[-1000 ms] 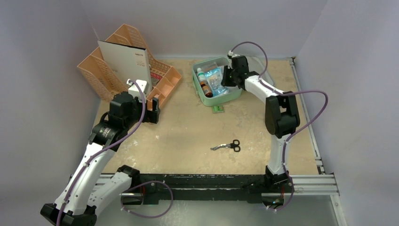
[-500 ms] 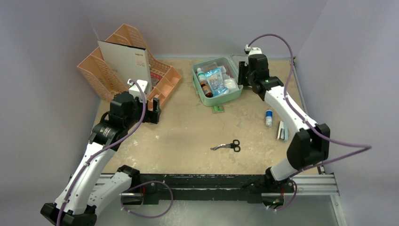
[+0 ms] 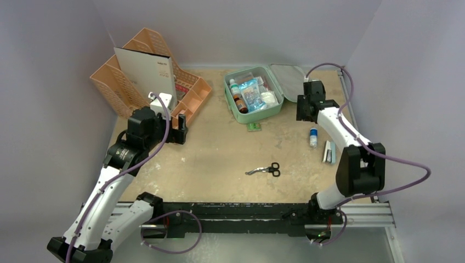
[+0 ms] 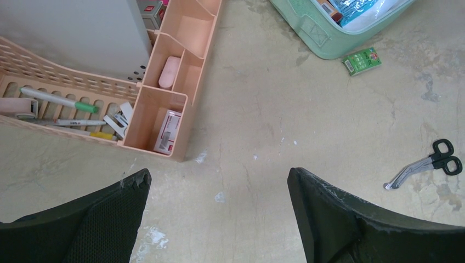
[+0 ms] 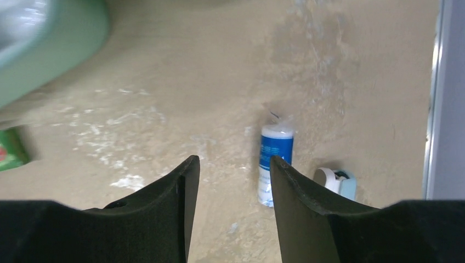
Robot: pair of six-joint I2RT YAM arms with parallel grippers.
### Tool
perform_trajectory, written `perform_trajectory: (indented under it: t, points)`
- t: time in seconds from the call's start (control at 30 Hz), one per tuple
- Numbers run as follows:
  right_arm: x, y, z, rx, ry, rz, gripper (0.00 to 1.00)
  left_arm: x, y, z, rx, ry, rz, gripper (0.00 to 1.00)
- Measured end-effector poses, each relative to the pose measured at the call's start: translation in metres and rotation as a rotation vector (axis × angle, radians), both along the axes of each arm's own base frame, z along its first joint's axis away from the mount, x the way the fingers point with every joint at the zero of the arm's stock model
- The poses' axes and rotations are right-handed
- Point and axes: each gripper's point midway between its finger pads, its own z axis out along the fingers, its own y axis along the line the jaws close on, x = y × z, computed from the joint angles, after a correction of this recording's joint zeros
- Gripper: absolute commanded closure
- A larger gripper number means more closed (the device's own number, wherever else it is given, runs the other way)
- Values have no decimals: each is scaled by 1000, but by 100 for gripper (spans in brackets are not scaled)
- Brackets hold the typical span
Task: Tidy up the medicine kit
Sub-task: Pick up the medical item at the center of the board.
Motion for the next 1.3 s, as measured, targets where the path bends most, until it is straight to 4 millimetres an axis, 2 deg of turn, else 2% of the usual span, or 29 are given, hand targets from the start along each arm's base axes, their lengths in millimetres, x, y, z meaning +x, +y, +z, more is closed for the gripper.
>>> perform_trajectory:
  t: [0.27,0.47,0.63,0.87,1.07,1.17,1.3]
  points:
    - [-18,-42,-69,134,193,-146,41,-1,-1,1,-7,-3,-9,5]
    - [-24,-51,-94,176,263,-190,42,-2,-3,1,-11,-2,-17,5]
    - [-29,-49,-111,203,317,-189,48,-2,-3,2,-12,-2,-20,5]
    - [-31,-48,-111,221,325,-188,62,-2,-4,2,-14,-4,-21,5]
    - [-32,-43,-109,250,324,-196,64,-3,-3,2,-14,-5,-21,5]
    - [-30,-41,-100,265,298,-199,65,-3,-3,2,-14,-5,-21,5]
    - [-22,-36,-75,291,219,-182,65,-3,-3,2,-14,-5,-21,5]
